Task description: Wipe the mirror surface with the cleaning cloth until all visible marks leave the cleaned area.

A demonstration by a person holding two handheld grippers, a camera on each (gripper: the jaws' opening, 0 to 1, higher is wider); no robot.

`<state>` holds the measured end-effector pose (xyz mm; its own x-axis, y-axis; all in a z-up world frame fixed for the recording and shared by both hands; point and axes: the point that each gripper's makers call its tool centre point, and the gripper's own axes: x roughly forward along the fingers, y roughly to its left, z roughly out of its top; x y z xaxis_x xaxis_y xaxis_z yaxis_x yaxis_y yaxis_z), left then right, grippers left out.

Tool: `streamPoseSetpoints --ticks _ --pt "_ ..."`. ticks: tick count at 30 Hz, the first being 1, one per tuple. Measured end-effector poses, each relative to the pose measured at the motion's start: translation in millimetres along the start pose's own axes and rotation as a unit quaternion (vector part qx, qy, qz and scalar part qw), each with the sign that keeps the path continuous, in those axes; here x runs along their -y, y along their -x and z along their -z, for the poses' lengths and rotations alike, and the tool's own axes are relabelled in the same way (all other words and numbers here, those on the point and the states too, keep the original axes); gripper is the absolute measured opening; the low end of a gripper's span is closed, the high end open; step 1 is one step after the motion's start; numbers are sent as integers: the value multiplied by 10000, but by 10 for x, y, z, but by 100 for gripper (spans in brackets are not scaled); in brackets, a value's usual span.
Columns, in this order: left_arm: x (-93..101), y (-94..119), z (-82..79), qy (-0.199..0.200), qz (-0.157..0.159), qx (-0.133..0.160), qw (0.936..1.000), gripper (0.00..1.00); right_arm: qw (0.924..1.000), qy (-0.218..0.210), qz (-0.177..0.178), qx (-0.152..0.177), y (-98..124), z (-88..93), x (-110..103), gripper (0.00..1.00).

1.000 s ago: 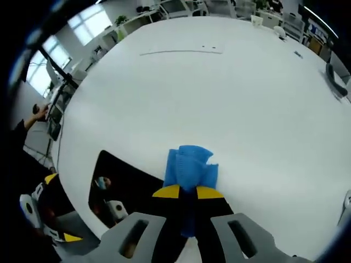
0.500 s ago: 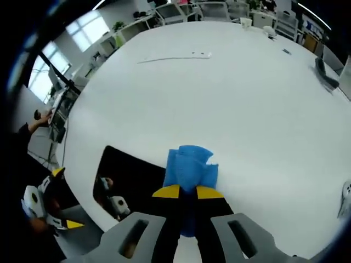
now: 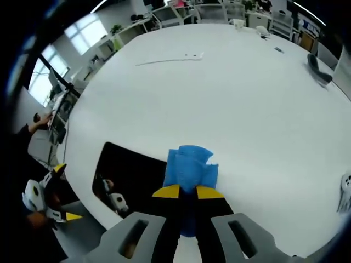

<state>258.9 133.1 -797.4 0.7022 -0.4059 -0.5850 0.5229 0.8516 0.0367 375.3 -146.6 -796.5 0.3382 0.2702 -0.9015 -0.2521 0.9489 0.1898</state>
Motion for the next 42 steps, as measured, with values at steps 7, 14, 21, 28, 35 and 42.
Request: streamPoseSetpoints --ticks 7,14,21,28,35,42 --pt "-2 16 -31 60 -25 55 10000 99 9997 25 73 -211 -50 245 136 3" --pt "-10 15 -19 40 -54 11 10000 99 9983 82 240 -520 -339 573 266 4" --pt "8 9 0 15 -14 -39 10000 99 9984 43 322 -464 -429 675 309 4" --pt "-8 1 6 -6 -31 -46 10000 99 9976 201 563 -353 -430 667 293 5" --pt "-15 -13 21 -160 -47 -96 9998 99 9991 199 383 17 -423 648 278 12" --pt "-47 -8 -7 -105 -101 -14 9999 99 9988 258 151 378 -336 594 65 36"
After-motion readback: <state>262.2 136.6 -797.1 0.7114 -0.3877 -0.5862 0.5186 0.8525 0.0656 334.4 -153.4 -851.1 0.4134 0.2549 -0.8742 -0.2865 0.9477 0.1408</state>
